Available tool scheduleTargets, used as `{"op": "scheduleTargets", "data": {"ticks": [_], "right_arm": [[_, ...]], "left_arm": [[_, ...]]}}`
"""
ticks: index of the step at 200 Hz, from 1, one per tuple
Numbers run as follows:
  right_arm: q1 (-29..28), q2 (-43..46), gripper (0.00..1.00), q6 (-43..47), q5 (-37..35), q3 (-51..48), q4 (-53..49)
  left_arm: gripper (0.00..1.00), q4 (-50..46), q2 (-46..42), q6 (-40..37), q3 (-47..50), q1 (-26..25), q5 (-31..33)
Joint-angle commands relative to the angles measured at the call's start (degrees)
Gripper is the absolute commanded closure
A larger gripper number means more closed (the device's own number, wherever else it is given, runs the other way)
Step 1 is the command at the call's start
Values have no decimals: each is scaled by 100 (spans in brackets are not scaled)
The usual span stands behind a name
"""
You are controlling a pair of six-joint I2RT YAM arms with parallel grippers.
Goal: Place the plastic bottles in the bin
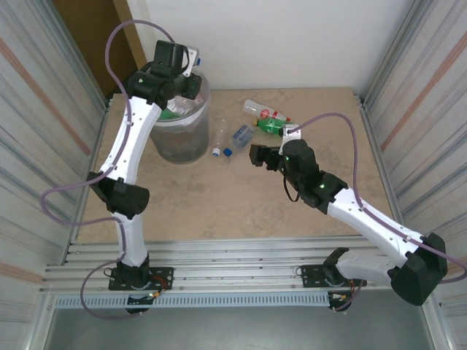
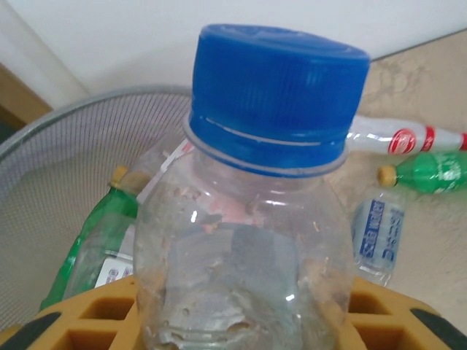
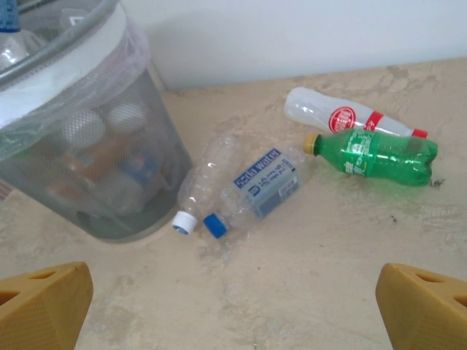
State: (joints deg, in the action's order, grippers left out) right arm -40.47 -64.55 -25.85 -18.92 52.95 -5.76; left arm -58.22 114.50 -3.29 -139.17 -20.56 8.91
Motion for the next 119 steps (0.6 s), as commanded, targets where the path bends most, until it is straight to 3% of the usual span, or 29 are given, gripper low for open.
{"op": "scheduleTargets", "data": {"ticks": [1, 70, 119], "right_arm": [[40, 110, 2, -174, -183, -74, -49], [39, -39, 2, -254, -65, -17, -39], [35, -69, 2, -284, -11, -12, -61]], "left_arm": [[87, -438, 28, -142, -236, 50, 182], [75, -855, 256, -157, -251, 146, -103], [45, -852, 345, -139, -341, 158, -287]]}}
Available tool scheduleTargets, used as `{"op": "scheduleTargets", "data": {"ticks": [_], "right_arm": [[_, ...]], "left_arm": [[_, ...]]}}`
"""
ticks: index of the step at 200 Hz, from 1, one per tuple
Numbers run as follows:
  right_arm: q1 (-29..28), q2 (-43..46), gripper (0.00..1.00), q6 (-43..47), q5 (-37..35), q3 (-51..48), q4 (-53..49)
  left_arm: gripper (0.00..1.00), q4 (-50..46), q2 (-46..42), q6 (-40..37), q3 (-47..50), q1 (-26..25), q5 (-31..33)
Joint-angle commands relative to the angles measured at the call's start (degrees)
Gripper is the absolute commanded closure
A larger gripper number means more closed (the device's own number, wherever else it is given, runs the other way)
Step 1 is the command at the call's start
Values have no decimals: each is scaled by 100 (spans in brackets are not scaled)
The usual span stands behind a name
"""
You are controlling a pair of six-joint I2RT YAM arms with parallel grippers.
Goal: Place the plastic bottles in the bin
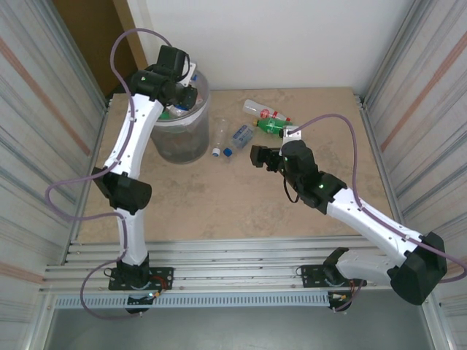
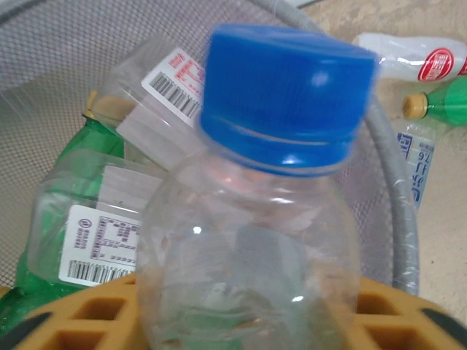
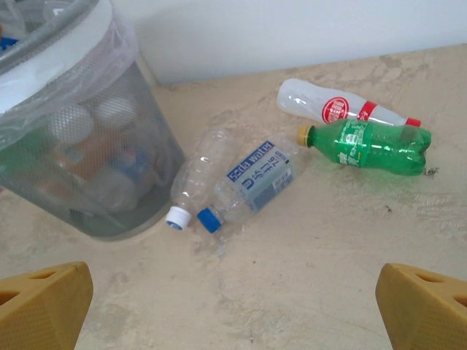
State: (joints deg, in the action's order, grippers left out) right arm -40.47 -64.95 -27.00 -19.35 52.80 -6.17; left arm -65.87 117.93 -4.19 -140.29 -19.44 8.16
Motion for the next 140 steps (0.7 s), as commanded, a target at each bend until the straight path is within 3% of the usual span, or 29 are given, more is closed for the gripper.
{"op": "scheduleTargets", "data": {"ticks": [1, 64, 106, 140], "right_arm": [[41, -28, 2, -171, 31, 3, -17], [27, -88, 2, -187, -5, 27, -57], [28, -71, 2, -188, -60, 15, -121], [29, -71, 2, -191, -49, 8, -137]], "left_arm": [[45, -86, 2, -48, -233, 46, -216], [34, 346, -188, 108, -226, 49, -504], [20, 770, -460, 227, 88, 54, -507], [43, 1212, -704, 301, 529, 49, -508]]}}
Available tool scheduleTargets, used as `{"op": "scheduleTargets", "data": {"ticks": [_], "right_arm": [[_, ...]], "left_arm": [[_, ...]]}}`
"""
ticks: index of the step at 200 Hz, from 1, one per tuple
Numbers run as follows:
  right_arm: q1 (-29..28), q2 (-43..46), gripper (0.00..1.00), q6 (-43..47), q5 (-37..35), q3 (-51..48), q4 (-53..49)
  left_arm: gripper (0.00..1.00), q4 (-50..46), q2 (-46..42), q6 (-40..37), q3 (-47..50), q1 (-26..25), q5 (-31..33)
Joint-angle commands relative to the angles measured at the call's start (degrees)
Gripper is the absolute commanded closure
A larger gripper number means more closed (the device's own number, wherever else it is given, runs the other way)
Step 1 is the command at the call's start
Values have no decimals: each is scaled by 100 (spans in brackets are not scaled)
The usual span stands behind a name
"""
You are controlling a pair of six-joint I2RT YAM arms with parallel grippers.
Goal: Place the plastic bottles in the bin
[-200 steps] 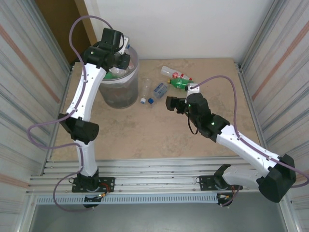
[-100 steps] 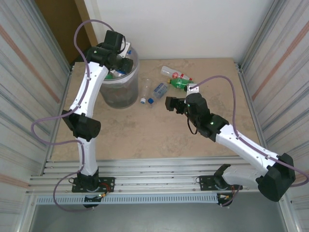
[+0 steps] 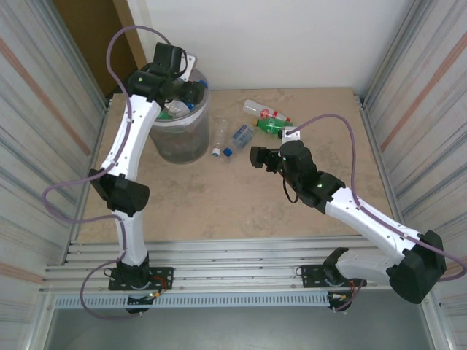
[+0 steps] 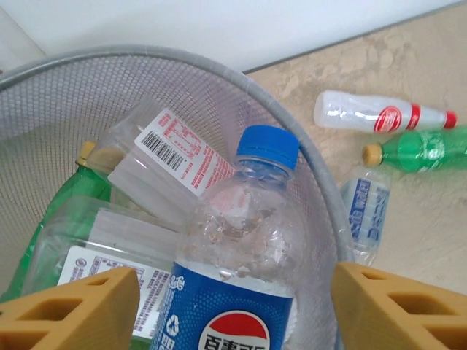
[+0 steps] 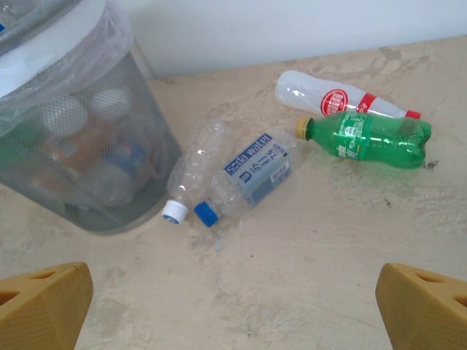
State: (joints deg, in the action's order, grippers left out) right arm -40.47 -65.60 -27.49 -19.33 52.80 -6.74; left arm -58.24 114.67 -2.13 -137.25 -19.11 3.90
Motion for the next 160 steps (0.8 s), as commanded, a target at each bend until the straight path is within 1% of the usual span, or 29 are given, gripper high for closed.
{"op": "scheduleTargets", "data": {"ticks": [1, 26, 53, 72, 99, 160], "right_arm": [[25, -5, 2, -139, -48, 10, -81], [27, -29, 2, -144, -35, 9, -73], [24, -62, 2, -160, -82, 44, -111], [43, -89, 2, -187, -151, 122, -218], [193, -246, 2, -282, -165, 395, -574], [572, -981, 2, -513, 408, 1061, -1140]], "left_arm": [[44, 456, -377, 93, 234, 19, -87], [60, 550, -377, 92, 369, 21, -165], [68, 550, -254, 95, 409, 22, -319], [71, 550, -146, 97, 437, 19, -355], [74, 431, 13, 121, 481, 45, -230], [75, 348, 59, 195, 822, 166, -168]]}}
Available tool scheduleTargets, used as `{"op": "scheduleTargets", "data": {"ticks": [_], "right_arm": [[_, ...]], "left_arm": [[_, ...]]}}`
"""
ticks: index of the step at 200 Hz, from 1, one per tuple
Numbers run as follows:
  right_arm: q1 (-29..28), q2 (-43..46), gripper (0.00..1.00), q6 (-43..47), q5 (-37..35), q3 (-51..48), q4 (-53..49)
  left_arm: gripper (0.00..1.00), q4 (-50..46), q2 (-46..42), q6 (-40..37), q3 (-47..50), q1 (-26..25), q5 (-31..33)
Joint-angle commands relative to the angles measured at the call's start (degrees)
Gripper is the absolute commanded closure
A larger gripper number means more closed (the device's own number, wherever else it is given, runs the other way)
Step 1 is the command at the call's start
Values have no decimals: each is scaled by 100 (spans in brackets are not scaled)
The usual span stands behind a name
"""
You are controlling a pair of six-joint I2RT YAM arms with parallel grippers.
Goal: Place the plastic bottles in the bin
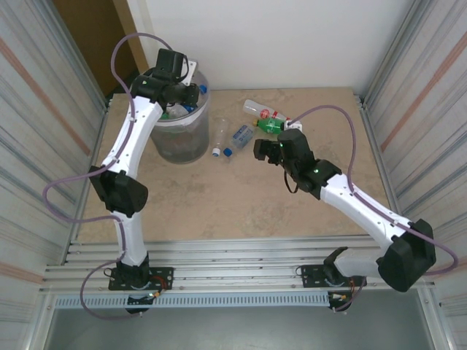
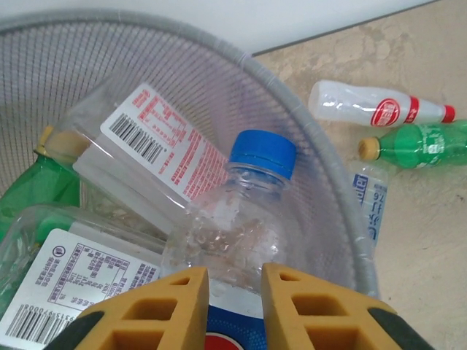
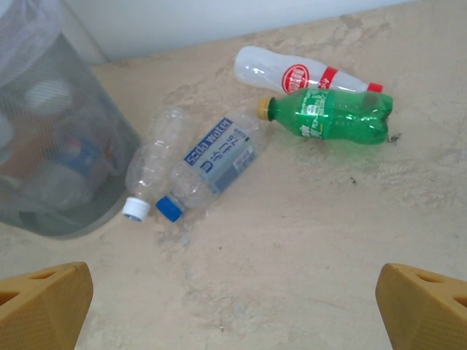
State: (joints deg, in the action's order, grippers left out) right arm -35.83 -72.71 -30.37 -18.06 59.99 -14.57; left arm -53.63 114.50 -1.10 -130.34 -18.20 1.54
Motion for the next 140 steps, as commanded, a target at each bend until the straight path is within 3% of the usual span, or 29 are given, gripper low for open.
{"op": "scheduleTargets", "data": {"ticks": [1, 58, 86, 140], "right_arm": [[119, -293, 2, -229, 288, 357, -373], [356, -1197, 2, -458, 640, 1181, -830], [419, -1794, 2, -518, 906, 1665, -1137], [621, -2896, 1, -950, 1513, 2440, -1335]], "left_arm": [[75, -117, 75, 93, 136, 72, 71], [69, 63, -147, 176, 171, 74, -296], [50, 281, -493, 251, 264, 74, -540], [28, 1168, -1710, 382, 1377, 67, -676]]}}
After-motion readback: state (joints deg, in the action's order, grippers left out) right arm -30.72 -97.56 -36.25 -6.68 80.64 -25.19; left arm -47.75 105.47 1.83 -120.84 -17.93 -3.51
